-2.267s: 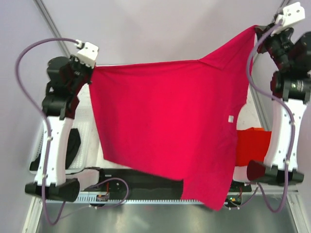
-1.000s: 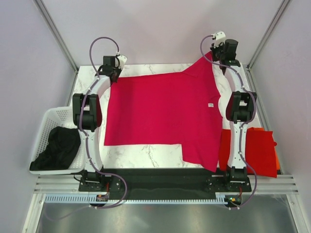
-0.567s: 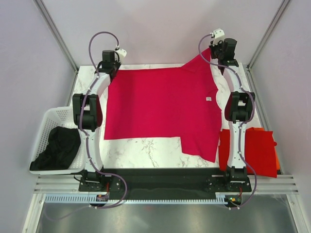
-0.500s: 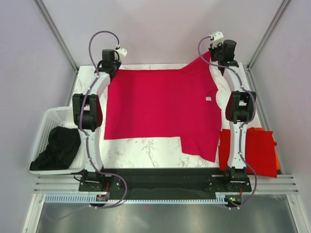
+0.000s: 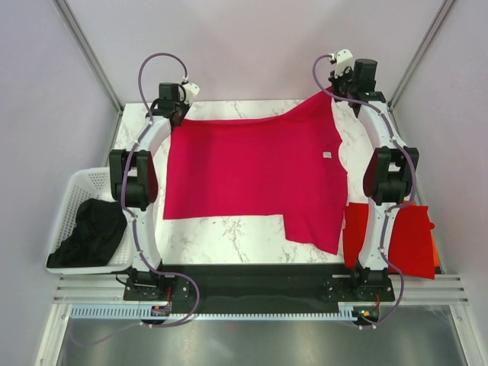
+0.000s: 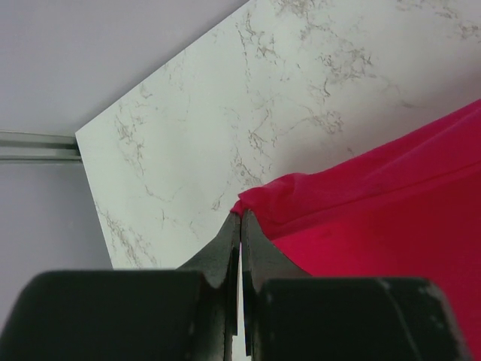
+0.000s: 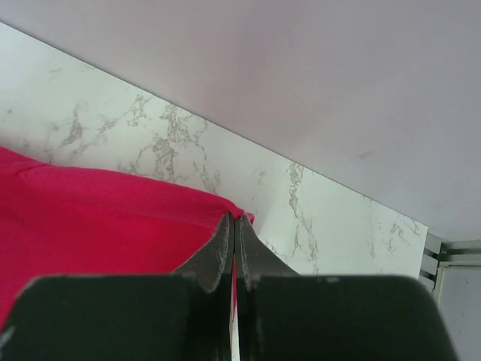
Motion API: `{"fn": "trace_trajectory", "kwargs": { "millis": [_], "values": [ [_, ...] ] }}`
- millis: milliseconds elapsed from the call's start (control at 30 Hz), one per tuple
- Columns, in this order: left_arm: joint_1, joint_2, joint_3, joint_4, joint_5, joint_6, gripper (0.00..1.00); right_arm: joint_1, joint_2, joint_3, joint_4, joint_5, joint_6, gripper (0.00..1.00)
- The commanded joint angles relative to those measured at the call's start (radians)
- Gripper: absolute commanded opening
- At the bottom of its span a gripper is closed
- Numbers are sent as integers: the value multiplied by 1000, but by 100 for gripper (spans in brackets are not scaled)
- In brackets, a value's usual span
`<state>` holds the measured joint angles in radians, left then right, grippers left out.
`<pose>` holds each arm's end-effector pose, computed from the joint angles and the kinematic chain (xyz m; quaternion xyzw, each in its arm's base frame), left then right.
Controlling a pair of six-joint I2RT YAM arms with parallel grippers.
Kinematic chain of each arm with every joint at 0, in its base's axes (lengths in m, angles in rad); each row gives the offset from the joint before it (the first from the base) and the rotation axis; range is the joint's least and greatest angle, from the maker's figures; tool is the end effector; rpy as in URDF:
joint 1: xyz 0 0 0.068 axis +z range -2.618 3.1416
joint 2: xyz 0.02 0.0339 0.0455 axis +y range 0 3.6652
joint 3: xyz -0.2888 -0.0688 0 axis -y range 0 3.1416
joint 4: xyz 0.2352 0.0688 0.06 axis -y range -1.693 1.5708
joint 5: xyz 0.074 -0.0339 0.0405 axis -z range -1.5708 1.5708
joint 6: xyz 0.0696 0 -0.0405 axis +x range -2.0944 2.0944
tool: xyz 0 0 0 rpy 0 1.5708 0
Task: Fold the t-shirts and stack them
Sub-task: Fold the tshirt
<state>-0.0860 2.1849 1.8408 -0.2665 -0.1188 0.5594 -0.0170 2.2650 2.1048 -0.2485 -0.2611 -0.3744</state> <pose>0.5440 -0.0386 0.2446 0.2548 0.8484 0.1593 0.4358 0.5764 0.0082 0.3010 -0.2176 0.8029 0.0009 0.5550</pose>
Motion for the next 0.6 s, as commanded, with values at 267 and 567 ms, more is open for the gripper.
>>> {"fn": "trace_trajectory", "kwargs": {
  "millis": [267,567],
  "values": [
    [14,-246,-182,10,59,5,2,9,-272,-195,-127,-86,14,0],
    [14,-335,-319,10,73,-6,2,9,-423,-356,-189,-133,65,0]
  ]
}}
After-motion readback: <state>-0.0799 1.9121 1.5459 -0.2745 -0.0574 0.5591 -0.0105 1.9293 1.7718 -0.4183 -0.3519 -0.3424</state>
